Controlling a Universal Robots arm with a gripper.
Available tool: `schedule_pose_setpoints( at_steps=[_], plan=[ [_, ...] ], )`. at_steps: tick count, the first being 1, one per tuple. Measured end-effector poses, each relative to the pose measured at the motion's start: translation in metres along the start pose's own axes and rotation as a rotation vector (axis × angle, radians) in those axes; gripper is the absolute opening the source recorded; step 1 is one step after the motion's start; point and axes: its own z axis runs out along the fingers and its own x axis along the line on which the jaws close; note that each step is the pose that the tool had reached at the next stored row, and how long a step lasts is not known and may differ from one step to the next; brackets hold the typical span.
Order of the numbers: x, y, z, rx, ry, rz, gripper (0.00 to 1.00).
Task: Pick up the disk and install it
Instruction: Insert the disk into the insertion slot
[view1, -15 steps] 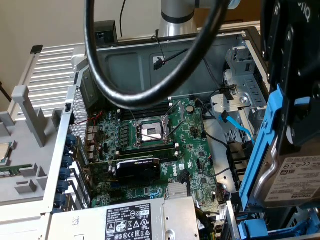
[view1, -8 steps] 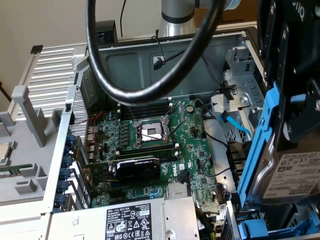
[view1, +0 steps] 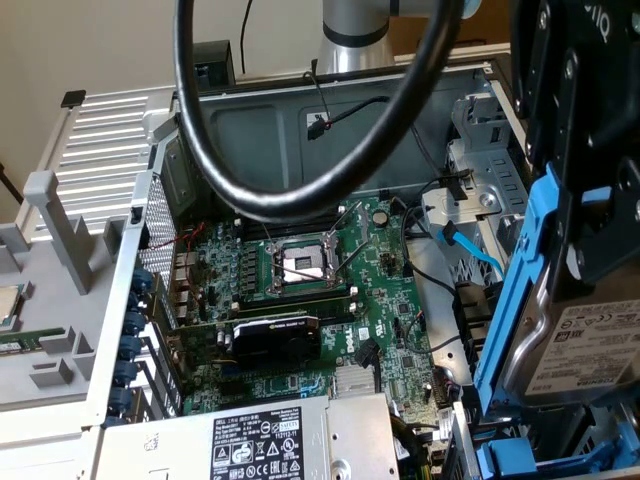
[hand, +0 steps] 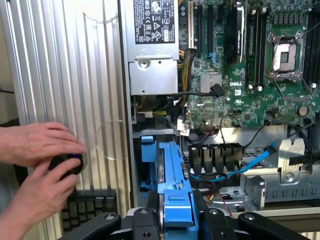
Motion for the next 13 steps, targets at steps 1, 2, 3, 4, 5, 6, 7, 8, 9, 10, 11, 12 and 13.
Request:
schedule_pose_setpoints(
  at_steps=[1,2,3,4,5,6,7,8,9,10,11,12,13],
  plan=[
    [0.0000,0.0000,0.0000,0.0000,0.0001,0.000,0.37],
    [0.0000,0.0000,0.0000,0.0000,0.0000,0.000,0.37],
    [0.0000,0.0001,0.0000,0.0000,-0.0001,-0.001,0.37],
    [0.0000,0.0001,0.0001,-0.0002,-0.0006,-0.003,0.37],
    [0.0000,0.0002,0.0002,-0.0003,-0.0010,-0.006,0.37],
    [0.0000,0.0002,0.0002,-0.0004,-0.0014,-0.009,0.37],
    [0.0000,0.0003,0.0003,-0.0005,-0.0019,-0.011,0.37],
    [0.0000,0.0003,0.0003,-0.0007,-0.0025,-0.015,0.37],
    [0.0000,0.0004,0.0003,-0.0009,-0.0030,-0.018,0.37],
    [0.0000,0.0004,0.0004,-0.0011,-0.0037,-0.022,0.37],
    [0.0000,0.0004,0.0006,-0.0013,-0.0044,-0.026,0.37],
    [-0.0001,0.0004,0.0006,-0.0016,-0.0052,-0.031,0.37],
    [-0.0001,0.0004,0.0007,-0.0019,-0.0061,-0.037,0.37]
  ],
)
